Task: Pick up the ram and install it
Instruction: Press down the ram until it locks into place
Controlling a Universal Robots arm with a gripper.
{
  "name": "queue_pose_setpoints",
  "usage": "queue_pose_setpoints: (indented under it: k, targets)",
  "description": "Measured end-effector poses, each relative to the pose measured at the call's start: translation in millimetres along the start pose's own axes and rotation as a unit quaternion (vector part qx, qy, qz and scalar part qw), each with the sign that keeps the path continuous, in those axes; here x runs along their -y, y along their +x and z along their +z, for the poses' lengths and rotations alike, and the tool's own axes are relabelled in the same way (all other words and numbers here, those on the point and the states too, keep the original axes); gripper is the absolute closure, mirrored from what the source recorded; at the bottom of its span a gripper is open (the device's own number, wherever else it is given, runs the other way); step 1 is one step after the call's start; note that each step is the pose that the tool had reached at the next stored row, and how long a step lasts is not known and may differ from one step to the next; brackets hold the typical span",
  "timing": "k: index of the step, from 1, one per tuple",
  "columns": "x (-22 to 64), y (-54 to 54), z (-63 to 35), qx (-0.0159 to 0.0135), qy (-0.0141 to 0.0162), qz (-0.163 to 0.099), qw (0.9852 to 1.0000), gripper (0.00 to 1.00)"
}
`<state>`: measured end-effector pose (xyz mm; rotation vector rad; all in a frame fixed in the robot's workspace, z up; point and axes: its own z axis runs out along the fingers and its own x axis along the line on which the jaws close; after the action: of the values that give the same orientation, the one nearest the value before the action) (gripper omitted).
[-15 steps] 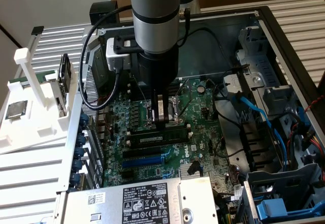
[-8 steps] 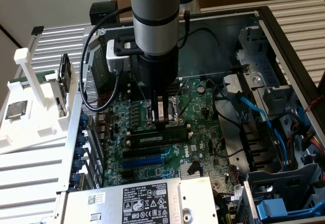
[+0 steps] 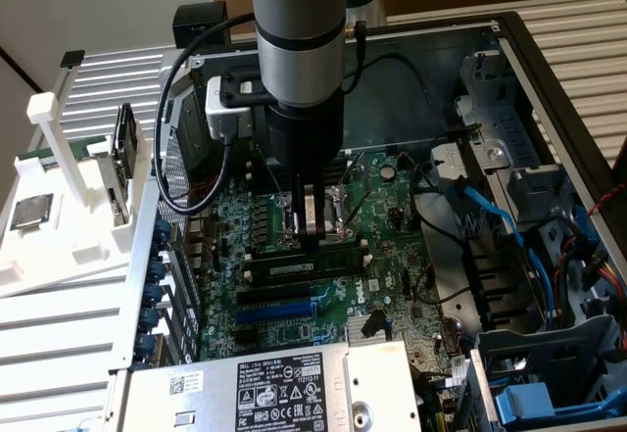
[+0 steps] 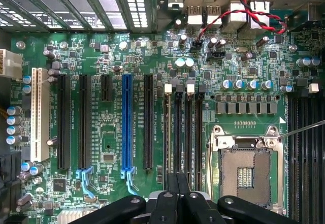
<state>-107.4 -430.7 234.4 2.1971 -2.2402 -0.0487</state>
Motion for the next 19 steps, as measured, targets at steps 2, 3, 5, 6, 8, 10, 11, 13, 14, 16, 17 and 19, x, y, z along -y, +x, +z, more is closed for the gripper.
queue_pose_setpoints:
  k: [2,3,5,6,8,10,11,13,14,16,17,19]
  targets:
    - [0.0,0.1,0.1,0.0001,0.0001,0.0,1.0,0.88]
    - [0.0,0.5,0.1,0.0001,0.0,0.0,1.0,0.88]
    - [0.0,1.3,0.1,0.0001,0.0,0.0,1.0,0.88]
    - [0.0,1.7,0.1,0.0001,0.0,0.0,1.0,0.88]
    - [0.2,1.9,0.2,0.0001,0.0,0.0,1.0,0.88]
    - [0.6,2.0,0.3,0.0,0.0,0.0,1.0,0.88]
    - [0.8,2.0,0.3,0.0001,0.0,0.0,1.0,0.88]
    - [1.4,1.9,1.0,0.0001,0.0,0.0,1.0,0.88]
    - [1.5,2.0,1.3,0.0001,0.0,0.0,1.0,0.88]
    - [1.5,2.0,1.8,0.0001,0.0,0.0,1.0,0.88]
    - [1.5,2.0,2.1,0.0001,0.0001,0.0,1.0,0.88]
    - [1.5,2.0,3.0,0.0,0.0,0.0,1.0,0.88]
